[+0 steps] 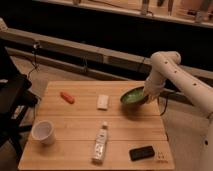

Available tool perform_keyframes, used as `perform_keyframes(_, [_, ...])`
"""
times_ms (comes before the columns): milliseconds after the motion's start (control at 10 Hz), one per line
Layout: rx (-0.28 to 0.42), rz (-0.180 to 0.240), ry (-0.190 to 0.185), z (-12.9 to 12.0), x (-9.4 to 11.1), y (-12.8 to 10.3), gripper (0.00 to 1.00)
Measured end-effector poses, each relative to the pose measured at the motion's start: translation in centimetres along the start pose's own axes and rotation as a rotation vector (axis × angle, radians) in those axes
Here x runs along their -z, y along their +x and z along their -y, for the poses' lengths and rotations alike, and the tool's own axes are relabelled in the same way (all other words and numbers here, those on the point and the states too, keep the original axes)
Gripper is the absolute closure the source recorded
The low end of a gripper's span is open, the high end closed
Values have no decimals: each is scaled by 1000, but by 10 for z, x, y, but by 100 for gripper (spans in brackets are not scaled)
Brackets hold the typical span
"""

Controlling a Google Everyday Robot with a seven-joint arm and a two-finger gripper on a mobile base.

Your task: Pick up the ceramic bowl

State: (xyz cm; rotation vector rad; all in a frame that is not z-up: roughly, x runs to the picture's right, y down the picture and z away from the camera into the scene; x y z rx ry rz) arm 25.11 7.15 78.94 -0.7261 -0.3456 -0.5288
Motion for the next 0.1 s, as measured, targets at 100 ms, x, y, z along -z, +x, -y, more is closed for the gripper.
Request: perform_keyframes(100, [0,0,0,0,1,0,100])
